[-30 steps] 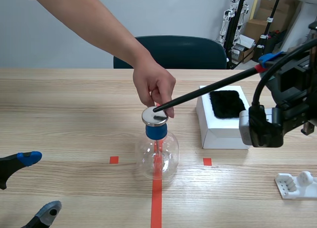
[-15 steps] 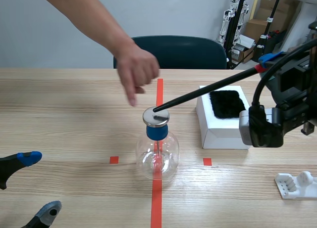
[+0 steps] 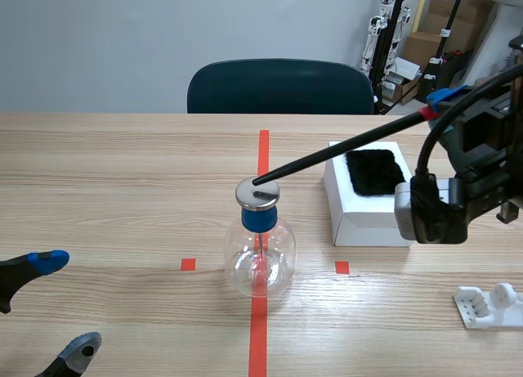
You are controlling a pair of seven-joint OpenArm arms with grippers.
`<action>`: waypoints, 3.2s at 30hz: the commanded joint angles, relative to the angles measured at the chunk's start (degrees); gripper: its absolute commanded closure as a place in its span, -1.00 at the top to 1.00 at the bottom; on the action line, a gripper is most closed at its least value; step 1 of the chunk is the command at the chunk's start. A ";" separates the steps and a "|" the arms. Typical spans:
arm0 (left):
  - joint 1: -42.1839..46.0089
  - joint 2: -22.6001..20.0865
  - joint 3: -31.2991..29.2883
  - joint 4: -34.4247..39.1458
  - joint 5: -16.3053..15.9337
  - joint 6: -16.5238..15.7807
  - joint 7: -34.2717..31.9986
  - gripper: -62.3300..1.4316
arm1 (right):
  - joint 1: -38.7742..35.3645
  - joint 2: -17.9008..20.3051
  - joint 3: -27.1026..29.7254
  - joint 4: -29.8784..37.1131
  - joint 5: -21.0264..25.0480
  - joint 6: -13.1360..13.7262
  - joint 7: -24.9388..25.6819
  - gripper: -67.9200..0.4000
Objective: Do the electroscope experiment. hold the rod still at the electroscope
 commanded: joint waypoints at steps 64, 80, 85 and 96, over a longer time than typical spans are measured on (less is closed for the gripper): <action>-0.02 -0.68 -0.42 0.31 -0.70 0.28 -0.98 1.00 | -29.73 -12.59 42.77 13.18 38.97 -10.12 18.78 -0.88; -0.02 -0.68 -0.42 0.31 -0.70 0.28 -0.98 1.00 | -33.97 -18.34 47.19 5.16 57.90 3.39 35.43 -0.88; -0.02 -0.68 -0.42 0.31 -0.70 0.28 -0.98 1.00 | -33.97 -20.04 45.33 5.09 56.04 9.35 35.82 -0.88; -0.02 -0.68 -0.42 0.31 -0.70 0.28 -0.98 1.00 | -34.27 -20.04 39.71 3.43 45.40 11.93 35.78 -0.88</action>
